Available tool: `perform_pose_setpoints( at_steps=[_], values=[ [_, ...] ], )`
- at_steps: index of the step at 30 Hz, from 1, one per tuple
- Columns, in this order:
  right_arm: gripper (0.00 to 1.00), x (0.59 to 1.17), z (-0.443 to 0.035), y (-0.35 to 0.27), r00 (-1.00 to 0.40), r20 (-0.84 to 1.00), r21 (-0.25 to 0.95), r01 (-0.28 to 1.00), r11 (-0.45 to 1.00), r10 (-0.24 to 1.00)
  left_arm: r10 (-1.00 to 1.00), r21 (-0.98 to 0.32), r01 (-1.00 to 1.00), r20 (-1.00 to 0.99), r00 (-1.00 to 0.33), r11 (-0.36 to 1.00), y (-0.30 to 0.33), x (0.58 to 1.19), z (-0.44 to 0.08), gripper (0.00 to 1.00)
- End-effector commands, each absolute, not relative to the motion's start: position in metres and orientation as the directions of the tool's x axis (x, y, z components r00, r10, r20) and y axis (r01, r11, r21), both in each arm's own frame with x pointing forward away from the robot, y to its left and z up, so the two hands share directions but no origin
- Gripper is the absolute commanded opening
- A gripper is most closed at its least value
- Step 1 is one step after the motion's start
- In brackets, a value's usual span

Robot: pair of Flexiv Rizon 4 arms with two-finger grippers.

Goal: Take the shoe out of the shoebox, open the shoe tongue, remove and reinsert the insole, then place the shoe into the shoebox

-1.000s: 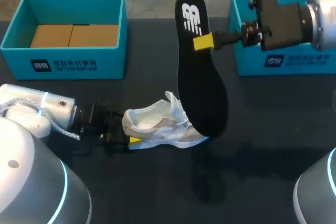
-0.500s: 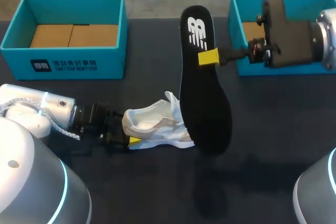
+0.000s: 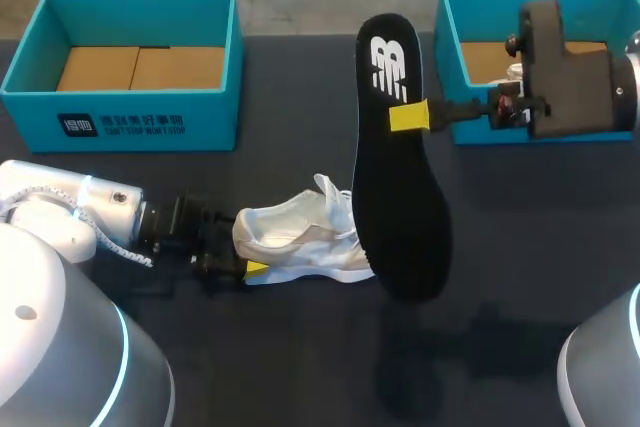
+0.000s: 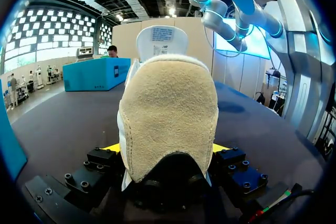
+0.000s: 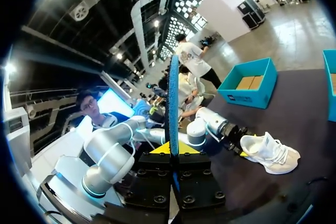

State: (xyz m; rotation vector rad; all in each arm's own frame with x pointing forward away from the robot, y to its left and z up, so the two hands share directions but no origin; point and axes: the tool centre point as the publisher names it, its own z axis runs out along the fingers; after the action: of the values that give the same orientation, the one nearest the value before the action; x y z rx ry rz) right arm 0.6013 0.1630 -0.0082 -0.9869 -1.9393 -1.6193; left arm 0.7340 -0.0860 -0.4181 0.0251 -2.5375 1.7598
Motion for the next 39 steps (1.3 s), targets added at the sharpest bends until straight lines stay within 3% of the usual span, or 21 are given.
perform_pose_setpoints(
  at_steps=[1, 31, 32, 33, 34, 35, 39],
  values=[
    [0.00, 0.5920, -0.0011, 0.1704, -0.662, 0.701, 0.676, 0.735, 0.047, 0.266, 0.017, -0.935, -0.044, 0.053, -0.998, 0.351, -0.0836, 0.7336, -0.4232, 0.00],
    [0.00, 0.5920, -0.0011, 0.1704, -0.662, 0.701, 0.676, 0.735, 0.047, 0.266, 0.017, -0.935, -0.044, 0.053, -0.998, 0.351, -0.0836, 0.7336, -0.4232, 0.00],
    [0.00, 0.5920, -0.0011, 0.1704, -0.662, 0.701, 0.676, 0.735, 0.047, 0.266, 0.017, -0.935, -0.044, 0.053, -0.998, 0.351, -0.0836, 0.7336, -0.4232, 0.17],
    [0.00, 0.5920, -0.0011, 0.1704, -0.662, 0.701, 0.676, 0.735, 0.047, 0.266, 0.009, -0.933, -0.042, 0.049, -0.999, 0.358, -0.0834, 0.7327, -0.4224, 0.40],
    [0.00, 0.5920, -0.0011, 0.1704, -0.662, 0.701, 0.676, 0.735, 0.047, 0.266, 0.027, -0.933, -0.039, 0.052, -0.998, 0.359, -0.0835, 0.7318, -0.4215, 0.90],
    [0.00, 0.5920, -0.0011, 0.1704, -0.662, 0.701, 0.676, 0.735, 0.047, 0.266, 0.039, -0.931, -0.032, 0.050, -0.998, 0.363, -0.0832, 0.7309, -0.4208, 1.00],
    [0.00, 0.5920, -0.0011, 0.1704, -0.662, 0.701, 0.676, 0.735, 0.047, 0.266, 0.043, -0.919, -0.030, 0.051, -0.998, 0.394, -0.0845, 0.7295, -0.4205, 1.00]
  ],
)
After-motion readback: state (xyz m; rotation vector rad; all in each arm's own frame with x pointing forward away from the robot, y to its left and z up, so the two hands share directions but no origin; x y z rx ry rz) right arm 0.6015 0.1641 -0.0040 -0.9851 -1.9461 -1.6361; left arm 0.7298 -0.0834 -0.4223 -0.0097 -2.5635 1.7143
